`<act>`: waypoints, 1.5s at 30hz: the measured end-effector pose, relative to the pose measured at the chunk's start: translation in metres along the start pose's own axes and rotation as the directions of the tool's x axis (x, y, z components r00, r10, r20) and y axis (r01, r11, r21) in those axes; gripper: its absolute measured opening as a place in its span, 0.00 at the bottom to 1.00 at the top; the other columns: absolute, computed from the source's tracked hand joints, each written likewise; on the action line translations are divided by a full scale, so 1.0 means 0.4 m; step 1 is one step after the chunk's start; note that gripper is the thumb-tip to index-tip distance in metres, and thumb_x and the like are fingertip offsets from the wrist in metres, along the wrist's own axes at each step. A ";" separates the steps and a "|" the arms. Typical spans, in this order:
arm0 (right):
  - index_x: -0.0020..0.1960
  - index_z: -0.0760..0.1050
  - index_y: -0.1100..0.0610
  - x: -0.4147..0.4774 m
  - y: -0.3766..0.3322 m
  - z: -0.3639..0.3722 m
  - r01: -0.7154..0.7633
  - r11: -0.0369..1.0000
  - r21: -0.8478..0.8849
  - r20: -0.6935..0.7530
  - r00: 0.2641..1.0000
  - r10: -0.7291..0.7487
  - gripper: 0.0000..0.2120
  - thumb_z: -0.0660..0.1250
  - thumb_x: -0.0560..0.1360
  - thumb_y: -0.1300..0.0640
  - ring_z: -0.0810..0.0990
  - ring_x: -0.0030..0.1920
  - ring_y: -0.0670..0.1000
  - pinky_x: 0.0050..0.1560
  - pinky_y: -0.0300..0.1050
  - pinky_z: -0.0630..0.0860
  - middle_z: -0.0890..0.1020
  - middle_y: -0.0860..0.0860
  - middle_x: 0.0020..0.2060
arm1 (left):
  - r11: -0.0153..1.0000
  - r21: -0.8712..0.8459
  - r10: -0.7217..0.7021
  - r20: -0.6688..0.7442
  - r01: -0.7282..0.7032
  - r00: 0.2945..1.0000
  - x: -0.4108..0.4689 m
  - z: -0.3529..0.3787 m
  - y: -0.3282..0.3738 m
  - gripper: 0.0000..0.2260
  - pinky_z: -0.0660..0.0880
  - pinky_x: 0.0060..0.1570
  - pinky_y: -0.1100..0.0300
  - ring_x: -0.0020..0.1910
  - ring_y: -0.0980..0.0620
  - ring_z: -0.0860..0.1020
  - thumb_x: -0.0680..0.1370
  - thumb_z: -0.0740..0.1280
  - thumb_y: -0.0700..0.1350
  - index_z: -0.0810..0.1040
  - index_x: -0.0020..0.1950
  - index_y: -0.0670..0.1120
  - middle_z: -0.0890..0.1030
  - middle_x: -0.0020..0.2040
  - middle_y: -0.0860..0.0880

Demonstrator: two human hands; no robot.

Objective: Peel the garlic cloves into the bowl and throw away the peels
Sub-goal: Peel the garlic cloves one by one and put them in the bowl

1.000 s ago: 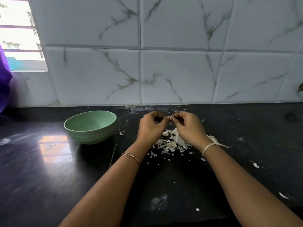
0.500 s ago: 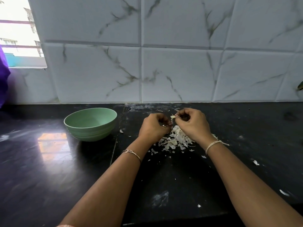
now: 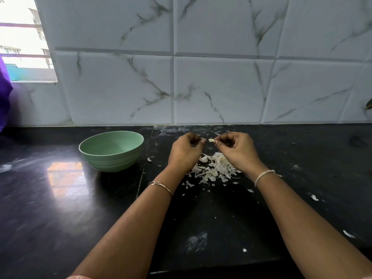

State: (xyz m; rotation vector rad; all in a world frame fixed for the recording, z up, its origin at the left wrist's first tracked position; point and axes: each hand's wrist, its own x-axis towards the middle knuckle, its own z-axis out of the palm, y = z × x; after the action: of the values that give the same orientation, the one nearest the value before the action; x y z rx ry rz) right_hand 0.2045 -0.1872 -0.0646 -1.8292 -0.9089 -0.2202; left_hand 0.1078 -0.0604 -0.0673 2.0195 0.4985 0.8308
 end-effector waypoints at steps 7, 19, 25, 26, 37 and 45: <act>0.45 0.81 0.47 -0.002 -0.002 -0.001 -0.001 0.999 -0.034 0.003 1.000 0.001 0.03 0.71 0.75 0.55 0.83 0.42 0.46 0.50 0.53 0.82 0.84 0.44 0.38 | 1.000 -0.026 -0.013 -0.055 0.012 0.998 -0.002 -0.010 0.005 0.10 0.79 0.49 0.53 0.44 0.53 0.80 0.76 0.69 0.56 0.81 0.45 0.49 0.82 0.42 0.53; 0.46 0.83 0.49 -0.008 -0.014 0.001 0.016 0.998 -0.066 0.007 1.000 -0.016 0.02 0.73 0.73 0.55 0.82 0.41 0.43 0.49 0.47 0.82 0.83 0.43 0.38 | 0.995 -0.103 -0.008 -0.013 0.007 1.000 0.001 -0.014 -0.002 0.12 0.80 0.54 0.55 0.45 0.53 0.83 0.69 0.76 0.36 0.77 0.42 0.50 0.83 0.42 0.52; 0.42 0.82 0.47 -0.007 -0.014 0.000 0.002 1.000 0.005 0.009 1.000 -0.002 0.04 0.74 0.72 0.56 0.83 0.40 0.47 0.48 0.52 0.82 0.84 0.46 0.36 | 0.986 -0.165 0.047 0.067 -0.036 0.997 0.004 -0.013 0.004 0.02 0.80 0.45 0.58 0.37 0.55 0.81 0.78 0.70 0.44 0.81 0.49 0.48 0.82 0.41 0.51; 0.41 0.82 0.47 -0.007 -0.015 0.001 -0.003 1.000 0.020 0.011 1.000 0.003 0.04 0.74 0.72 0.57 0.83 0.40 0.48 0.48 0.53 0.82 0.84 0.46 0.36 | 0.985 -0.169 0.047 0.077 -0.034 0.996 0.005 -0.013 0.003 0.02 0.80 0.44 0.58 0.37 0.55 0.81 0.78 0.69 0.43 0.80 0.50 0.48 0.82 0.42 0.51; 0.41 0.81 0.49 -0.012 -0.025 0.008 -0.004 0.998 0.062 0.080 0.997 -0.001 0.05 0.72 0.74 0.58 0.82 0.42 0.51 0.52 0.55 0.80 0.84 0.49 0.38 | 0.983 -0.177 0.058 0.100 -0.039 0.993 0.010 -0.007 -0.006 0.03 0.78 0.38 0.62 0.37 0.54 0.80 0.79 0.68 0.41 0.78 0.51 0.43 0.81 0.43 0.48; 0.38 0.77 0.44 -0.012 -0.025 0.006 0.065 0.995 -0.074 0.082 0.995 -0.059 0.08 0.71 0.74 0.54 0.82 0.42 0.47 0.56 0.57 0.77 0.82 0.42 0.36 | 0.927 -0.351 -0.054 0.218 0.130 0.974 0.001 -0.003 0.001 0.06 0.80 0.34 0.60 0.41 0.50 0.79 0.81 0.64 0.41 0.78 0.45 0.44 0.78 0.42 0.47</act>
State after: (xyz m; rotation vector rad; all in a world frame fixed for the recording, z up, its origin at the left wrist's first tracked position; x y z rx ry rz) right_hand 0.1937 -0.1856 -0.0609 -1.8930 -1.0261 -0.2253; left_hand 0.1071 -0.0594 -0.0664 1.6997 0.2939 0.5971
